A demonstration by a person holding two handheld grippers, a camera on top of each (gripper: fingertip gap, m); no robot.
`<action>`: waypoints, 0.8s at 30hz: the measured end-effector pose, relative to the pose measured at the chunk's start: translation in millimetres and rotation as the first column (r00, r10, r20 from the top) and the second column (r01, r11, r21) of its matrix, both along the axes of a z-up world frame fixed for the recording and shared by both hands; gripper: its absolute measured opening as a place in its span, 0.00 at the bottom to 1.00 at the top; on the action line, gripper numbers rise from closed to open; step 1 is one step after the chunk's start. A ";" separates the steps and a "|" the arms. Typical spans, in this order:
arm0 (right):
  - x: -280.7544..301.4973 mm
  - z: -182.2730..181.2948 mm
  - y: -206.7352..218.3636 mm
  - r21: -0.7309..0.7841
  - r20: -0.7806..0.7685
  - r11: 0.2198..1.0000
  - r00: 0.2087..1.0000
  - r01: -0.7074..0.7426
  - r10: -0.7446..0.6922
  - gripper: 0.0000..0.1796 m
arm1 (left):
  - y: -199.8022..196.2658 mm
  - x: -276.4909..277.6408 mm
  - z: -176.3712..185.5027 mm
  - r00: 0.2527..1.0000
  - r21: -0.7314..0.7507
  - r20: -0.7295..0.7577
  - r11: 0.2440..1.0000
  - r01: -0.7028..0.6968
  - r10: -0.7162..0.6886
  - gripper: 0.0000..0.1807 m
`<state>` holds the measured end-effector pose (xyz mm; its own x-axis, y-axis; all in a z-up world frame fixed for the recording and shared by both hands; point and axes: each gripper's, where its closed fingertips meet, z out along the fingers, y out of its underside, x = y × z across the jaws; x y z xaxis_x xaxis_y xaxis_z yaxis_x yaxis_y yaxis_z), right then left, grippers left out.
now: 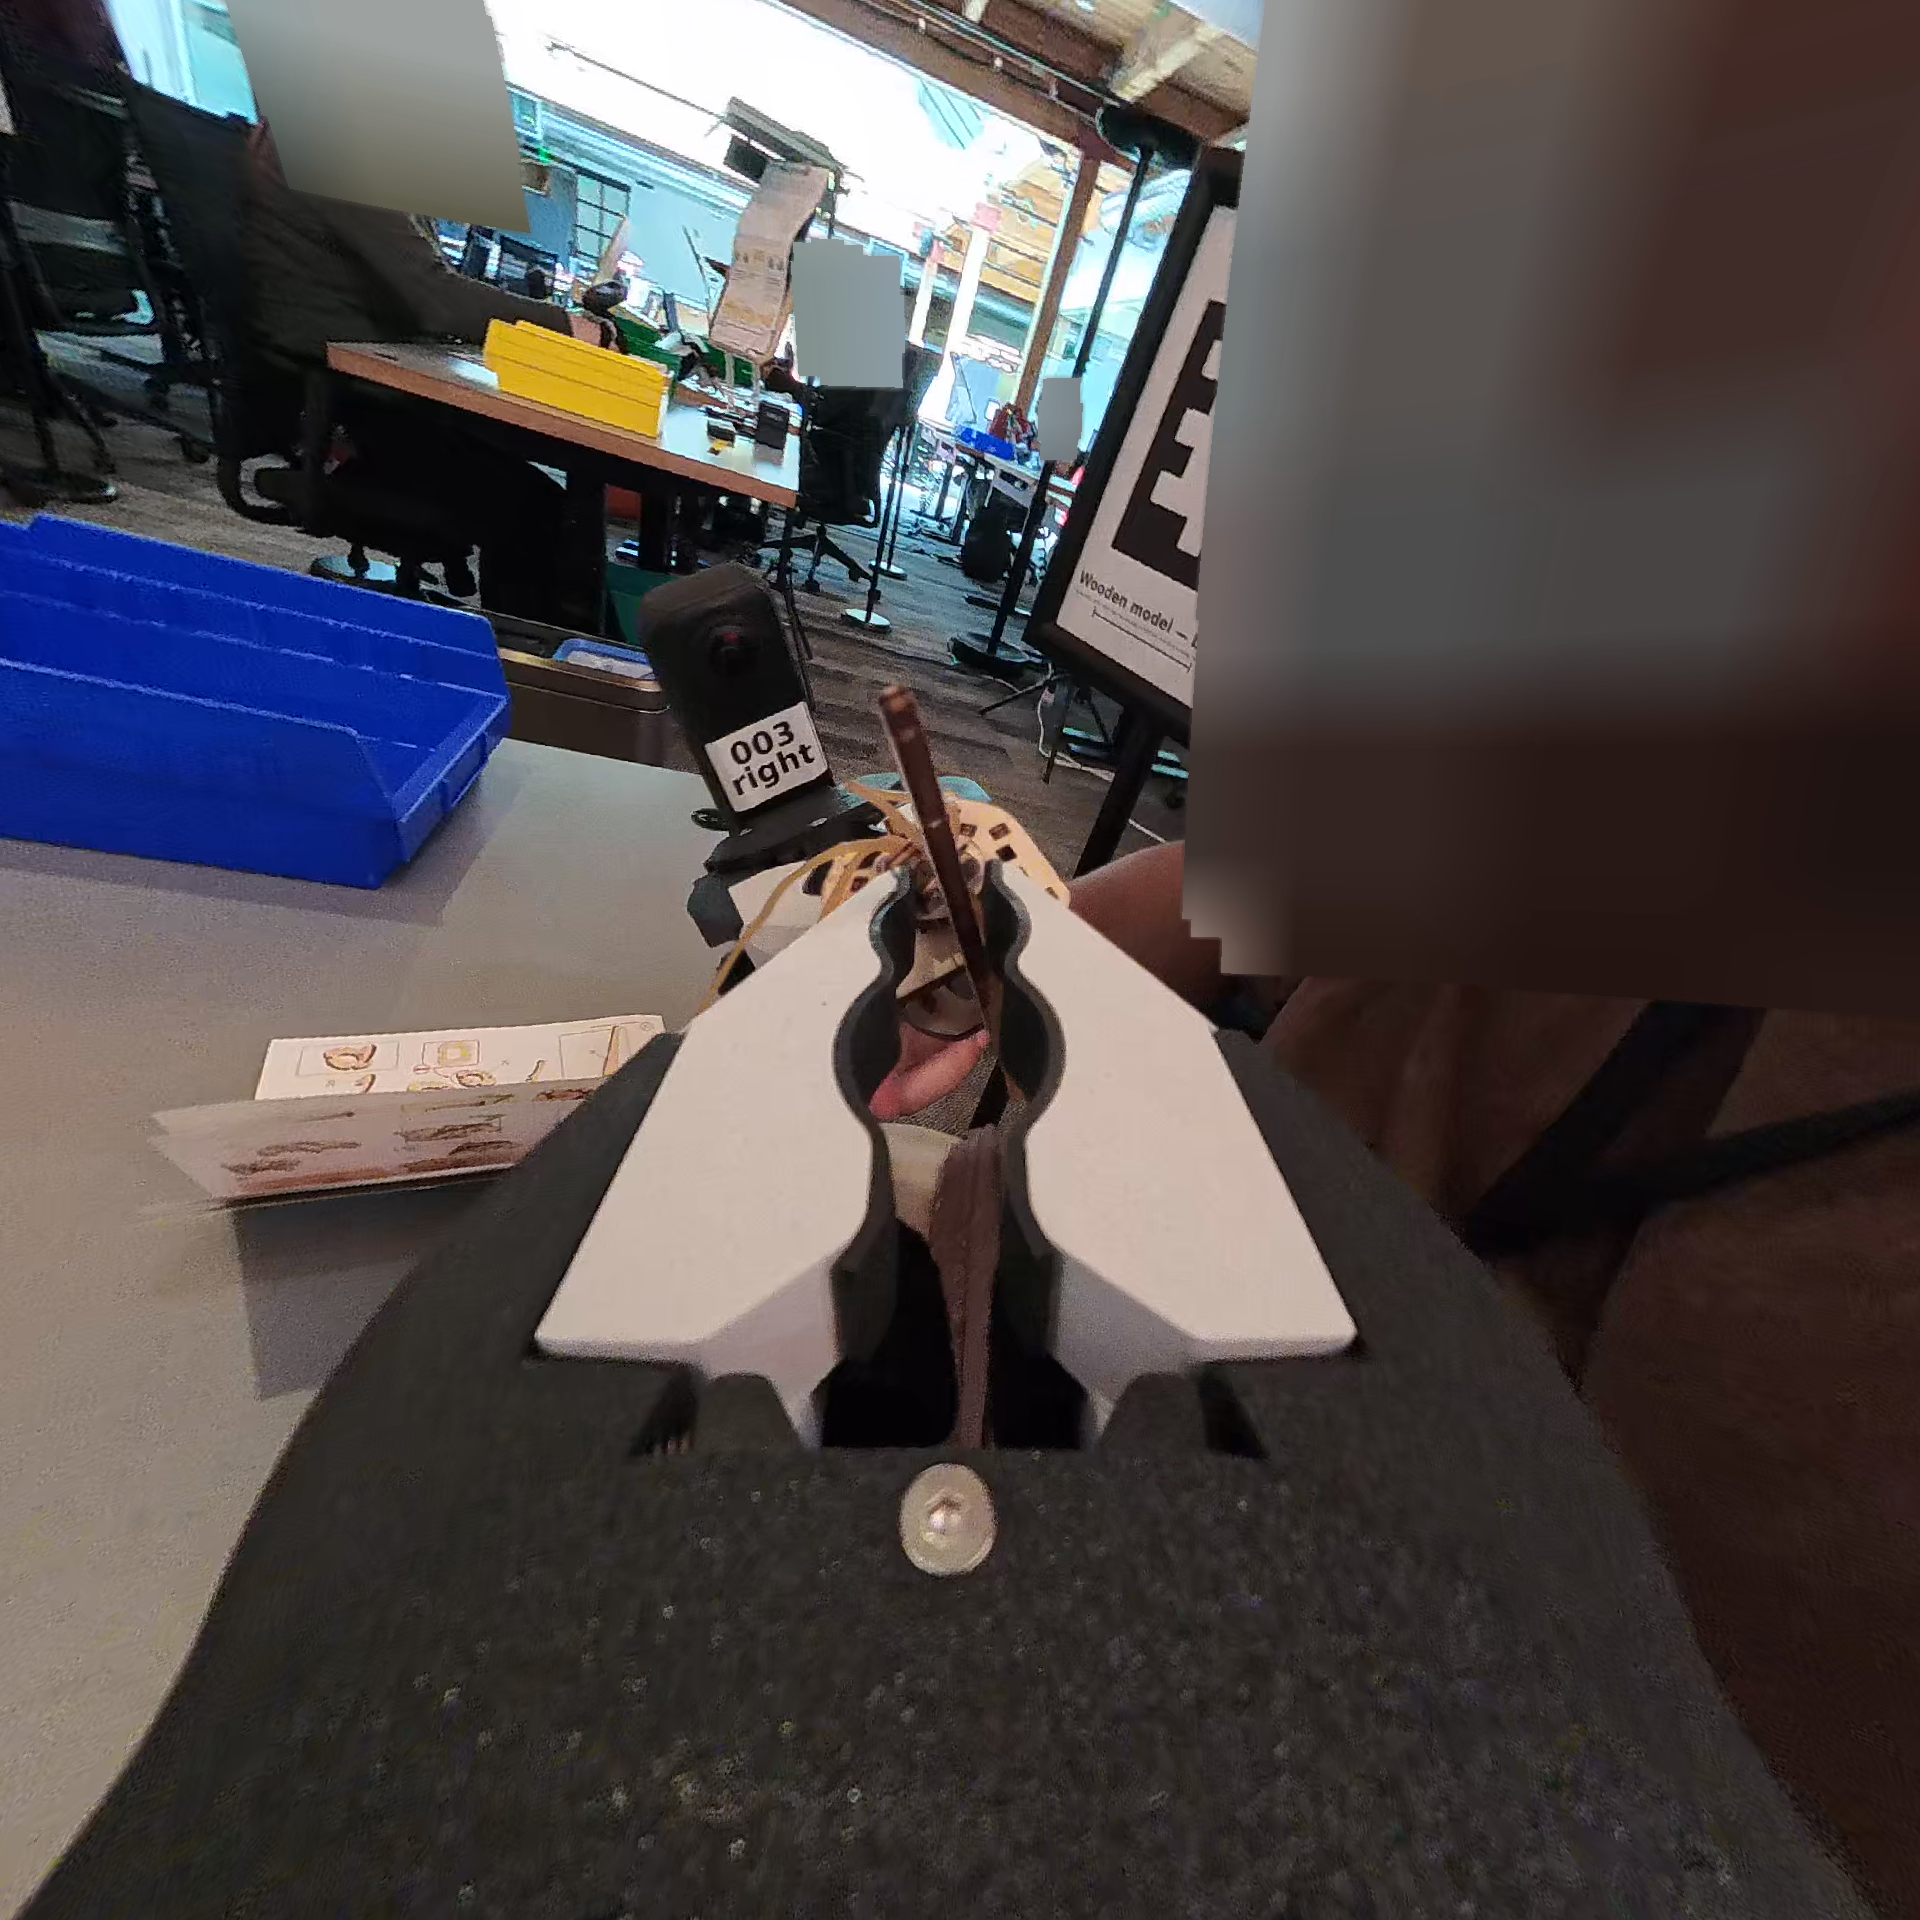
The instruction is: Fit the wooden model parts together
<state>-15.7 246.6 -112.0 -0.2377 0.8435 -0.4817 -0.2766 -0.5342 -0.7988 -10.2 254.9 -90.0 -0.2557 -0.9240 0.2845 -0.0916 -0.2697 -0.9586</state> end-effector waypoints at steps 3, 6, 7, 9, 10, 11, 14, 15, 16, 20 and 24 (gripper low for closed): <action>-0.9 0.2 -4.5 -0.017 -0.008 0.999 0.999 -0.045 0.045 0.20 | -3.7 -1.1 -0.3 1.000 0.042 -0.007 0.999 0.031 -0.031 0.05; -2.6 0.0 -9.7 -0.032 -0.014 0.995 0.995 -0.095 0.095 0.20 | -8.3 -2.7 -0.3 0.997 0.062 -0.015 0.995 0.072 -0.072 0.05; -3.1 0.0 -11.2 -0.035 -0.016 0.994 0.994 -0.107 0.107 0.20 | -9.7 -3.3 -0.3 0.997 0.069 -0.015 0.994 0.083 -0.082 0.05; -3.9 -0.5 -12.3 -0.044 -0.016 0.992 0.993 -0.121 0.121 0.20 | -11.0 -4.1 -0.8 0.995 0.075 -0.021 0.993 0.094 -0.093 0.05; -4.0 -0.5 -10.9 -0.042 -0.016 0.993 0.994 -0.110 0.110 0.20 | -10.5 -4.4 -0.6 0.996 0.076 -0.020 0.993 0.093 -0.092 0.05; -4.2 -0.8 -9.4 -0.039 -0.013 0.994 0.995 -0.097 0.097 0.20 | -9.9 -4.8 -0.6 0.996 0.076 -0.020 0.993 0.092 -0.091 0.05; -4.0 -1.7 -4.9 -0.027 -0.005 0.998 0.998 -0.056 0.056 0.20 | -6.0 -4.4 -1.4 0.997 0.072 -0.028 0.995 0.068 -0.066 0.06; -4.0 -2.1 -3.5 -0.020 0.000 0.999 0.999 -0.041 0.041 0.20 | -4.8 -4.1 -1.6 0.998 0.070 -0.029 0.996 0.060 -0.058 0.06; -3.9 -2.4 -2.5 -0.013 0.004 1.000 1.000 -0.029 0.029 0.20 | -4.1 -4.0 -1.8 0.998 0.064 -0.030 0.996 0.059 -0.057 0.06; -2.3 -3.2 3.8 0.001 0.012 1.000 1.000 0.025 -0.025 0.20 | -2.4 -3.8 -3.4 0.998 0.038 -0.033 0.998 0.054 -0.053 0.10; -0.4 -4.5 9.9 0.016 0.023 0.997 0.997 0.075 -0.075 0.20 | 1.8 -2.7 -4.0 0.999 0.014 -0.029 0.999 0.029 -0.029 0.13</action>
